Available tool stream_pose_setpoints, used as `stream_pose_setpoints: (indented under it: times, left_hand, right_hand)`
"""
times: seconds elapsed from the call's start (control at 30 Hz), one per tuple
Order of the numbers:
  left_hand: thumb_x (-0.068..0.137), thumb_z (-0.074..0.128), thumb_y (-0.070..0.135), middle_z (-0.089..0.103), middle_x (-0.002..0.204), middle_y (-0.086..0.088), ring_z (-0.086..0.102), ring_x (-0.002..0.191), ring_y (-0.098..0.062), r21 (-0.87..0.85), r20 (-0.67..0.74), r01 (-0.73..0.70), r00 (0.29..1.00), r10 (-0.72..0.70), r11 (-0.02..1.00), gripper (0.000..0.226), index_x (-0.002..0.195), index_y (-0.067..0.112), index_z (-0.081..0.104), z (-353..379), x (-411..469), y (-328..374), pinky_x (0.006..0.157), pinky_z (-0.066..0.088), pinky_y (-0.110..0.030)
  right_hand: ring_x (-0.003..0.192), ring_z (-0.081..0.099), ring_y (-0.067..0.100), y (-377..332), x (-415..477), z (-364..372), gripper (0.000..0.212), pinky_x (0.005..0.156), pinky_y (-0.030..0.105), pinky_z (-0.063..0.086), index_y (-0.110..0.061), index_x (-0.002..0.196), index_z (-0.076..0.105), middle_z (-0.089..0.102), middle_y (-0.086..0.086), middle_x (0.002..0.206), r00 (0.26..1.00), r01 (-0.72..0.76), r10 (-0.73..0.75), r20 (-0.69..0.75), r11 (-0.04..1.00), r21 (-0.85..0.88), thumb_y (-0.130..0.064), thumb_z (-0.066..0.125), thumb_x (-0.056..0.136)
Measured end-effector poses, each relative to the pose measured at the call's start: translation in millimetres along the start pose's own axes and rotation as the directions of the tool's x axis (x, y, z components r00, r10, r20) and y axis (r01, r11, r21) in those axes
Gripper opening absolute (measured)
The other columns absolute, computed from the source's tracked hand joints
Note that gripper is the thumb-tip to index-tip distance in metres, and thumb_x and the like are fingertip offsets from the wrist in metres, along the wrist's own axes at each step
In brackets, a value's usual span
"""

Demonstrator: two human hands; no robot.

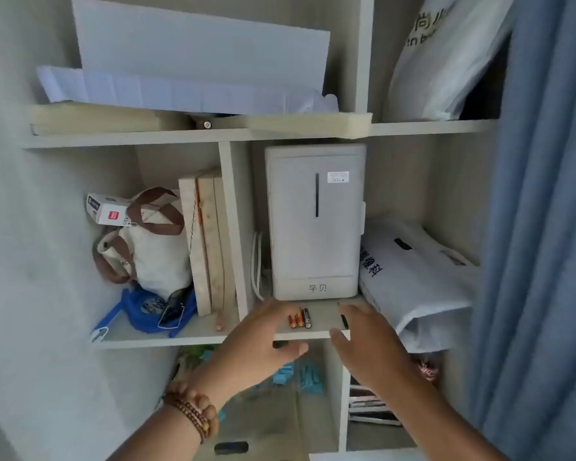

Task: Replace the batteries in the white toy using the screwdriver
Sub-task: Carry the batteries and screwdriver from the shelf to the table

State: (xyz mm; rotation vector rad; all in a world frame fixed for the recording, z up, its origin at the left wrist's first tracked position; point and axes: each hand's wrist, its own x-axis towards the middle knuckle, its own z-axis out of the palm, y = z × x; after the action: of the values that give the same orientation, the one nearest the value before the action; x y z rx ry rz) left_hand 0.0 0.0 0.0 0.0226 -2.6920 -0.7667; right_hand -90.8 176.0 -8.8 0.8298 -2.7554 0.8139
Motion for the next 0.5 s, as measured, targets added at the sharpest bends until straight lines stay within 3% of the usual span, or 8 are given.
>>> stream_pose_setpoints:
  times: [0.1,0.23,0.37,0.5]
  left_hand:
    - [0.081,0.068,0.053,0.045,0.127,0.022,0.044,0.119,0.003,0.012,0.048,-0.014,0.999,0.014,1.000,0.054,0.128,0.047,0.042,15,26,-20,0.091,0.039,-0.015]
    - [0.075,0.068,0.060,0.035,0.131,0.026,0.035,0.123,0.003,-0.017,0.023,-0.015,1.000,0.015,1.000,0.063,0.129,0.045,0.040,34,56,-41,0.101,0.036,-0.021]
    - [0.068,0.072,0.063,0.034,0.128,0.027,0.030,0.115,0.010,-0.093,-0.014,0.056,0.998,-0.057,0.994,0.076,0.133,0.042,0.038,46,75,-56,0.085,0.030,-0.009]
    - [0.061,0.067,0.075,0.038,0.120,0.026,0.038,0.117,0.003,-0.049,0.028,0.047,0.999,-0.046,0.998,0.081,0.131,0.043,0.041,54,86,-65,0.099,0.039,-0.025]
  right_hand:
    - [0.118,0.061,0.016,1,17,19,0.045,0.090,0.028,0.050,-0.024,0.143,0.044,0.041,0.001,0.143,0.999,-0.037,0.036,-0.012,0.998,-0.053,-0.038,0.048,0.101]
    - [0.099,0.067,0.014,2,34,35,0.037,0.073,0.025,0.050,-0.026,0.133,0.048,0.040,-0.001,0.137,0.992,-0.098,0.082,-0.098,0.981,-0.165,-0.041,0.045,0.100]
    - [0.061,0.064,0.014,10,46,47,0.023,0.049,0.021,0.047,-0.018,0.100,0.065,0.056,0.004,0.104,0.976,-0.127,0.076,-0.203,0.959,-0.253,-0.037,0.059,0.088]
    - [0.056,0.059,0.018,22,56,57,0.018,0.046,0.025,0.044,-0.016,0.088,0.062,0.055,0.006,0.090,0.976,-0.151,0.098,-0.194,0.947,-0.284,-0.033,0.068,0.083]
